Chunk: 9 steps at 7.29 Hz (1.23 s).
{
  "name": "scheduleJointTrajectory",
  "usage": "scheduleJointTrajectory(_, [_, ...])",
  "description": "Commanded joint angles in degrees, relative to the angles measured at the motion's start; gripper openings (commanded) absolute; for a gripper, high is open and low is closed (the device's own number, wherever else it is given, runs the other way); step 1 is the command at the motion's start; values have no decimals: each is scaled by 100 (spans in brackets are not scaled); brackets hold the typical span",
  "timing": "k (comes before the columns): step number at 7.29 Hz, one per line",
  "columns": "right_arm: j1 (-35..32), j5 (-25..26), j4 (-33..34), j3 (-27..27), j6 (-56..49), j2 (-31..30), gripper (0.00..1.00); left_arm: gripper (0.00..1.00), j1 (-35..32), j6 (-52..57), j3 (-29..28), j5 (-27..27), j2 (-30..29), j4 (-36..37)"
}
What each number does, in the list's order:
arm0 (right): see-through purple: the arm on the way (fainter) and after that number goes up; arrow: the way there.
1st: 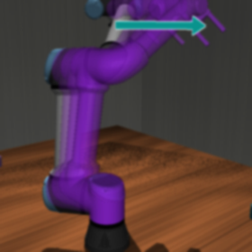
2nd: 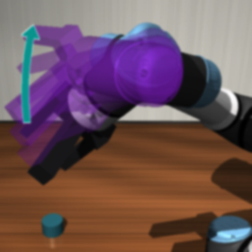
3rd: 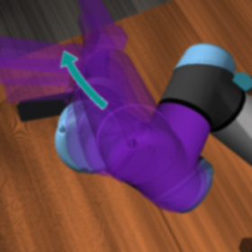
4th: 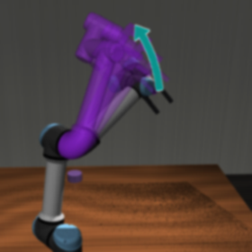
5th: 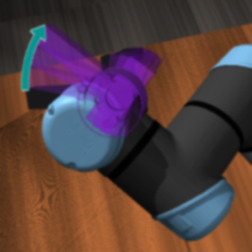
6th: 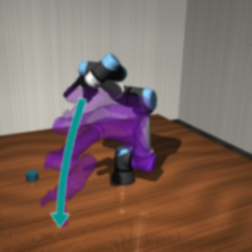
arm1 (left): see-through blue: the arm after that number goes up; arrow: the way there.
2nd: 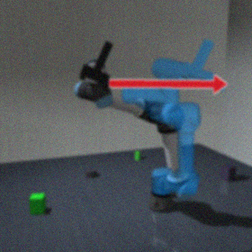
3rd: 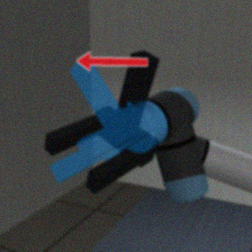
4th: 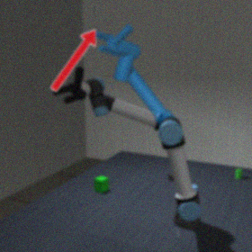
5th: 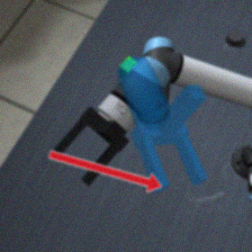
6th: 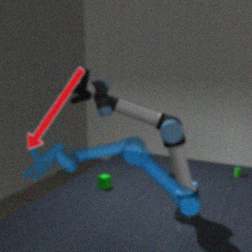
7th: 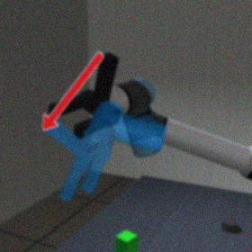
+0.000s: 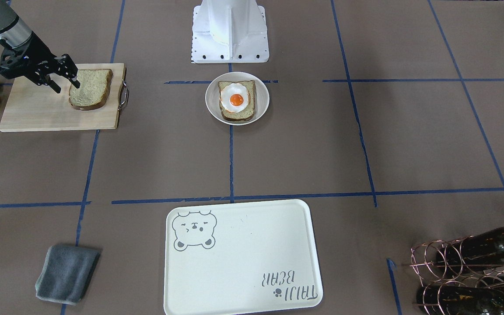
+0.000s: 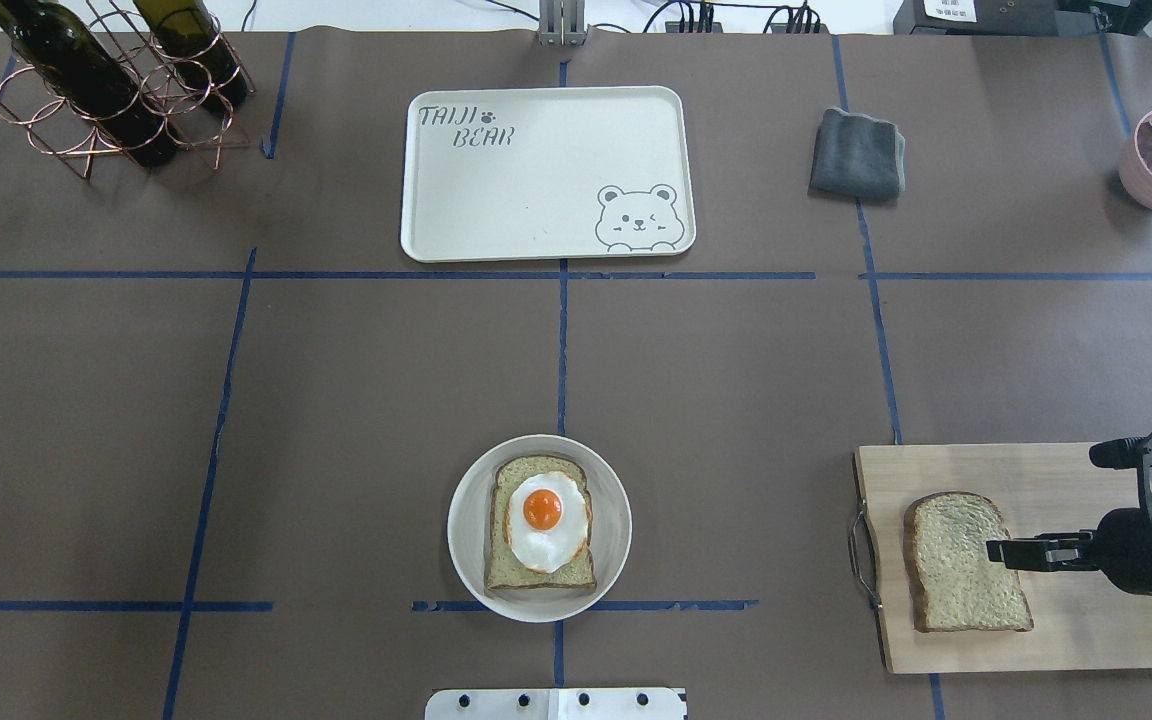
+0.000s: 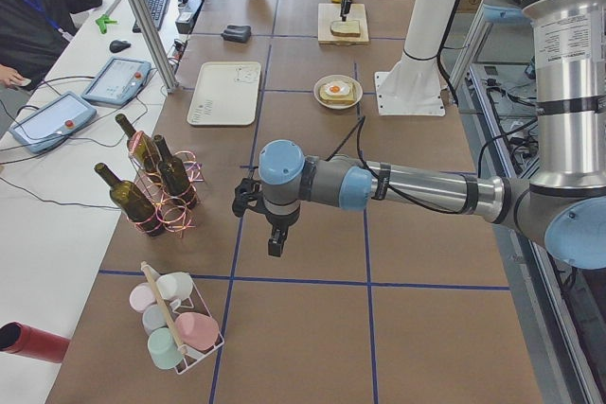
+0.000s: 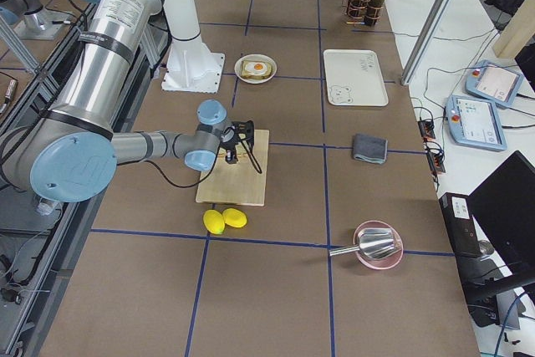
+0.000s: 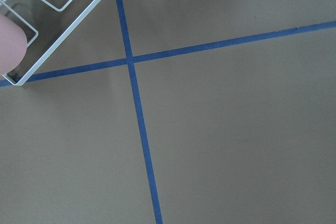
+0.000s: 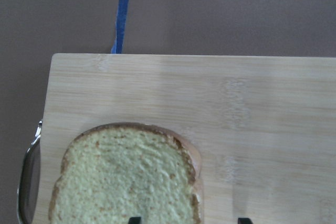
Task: Make sandwich and place on tray
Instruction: 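Move the right gripper to the bread slice on the wooden board and grasp it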
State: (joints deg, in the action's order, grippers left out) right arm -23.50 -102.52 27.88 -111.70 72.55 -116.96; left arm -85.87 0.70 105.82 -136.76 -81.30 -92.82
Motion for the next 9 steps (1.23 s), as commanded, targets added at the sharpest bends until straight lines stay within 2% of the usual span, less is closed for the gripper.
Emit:
scheduleJointTrajectory(1, [83,39,-2,17,23,15,54,100,0,0,0,0,0,-8])
scheduleJointTrajectory(3, [100,48,-2,17,23,24,51,100,0,0,0,0,0,-8])
scheduleJointTrajectory(4, [92,39,-2,17,23,33,38,100,0,0,0,0,0,1])
scheduleJointTrajectory(5, [135,48,-2,17,23,42,17,100,0,0,0,0,0,1])
scheduleJointTrajectory(6, [135,48,-2,17,23,42,4,100,0,0,0,0,0,1])
scheduleJointTrajectory(7, [144,48,-2,17,23,42,0,100,0,0,0,0,0,1])
scheduleJointTrajectory(9, [144,30,-11,17,14,33,0,100,0,0,9,0,0,-8])
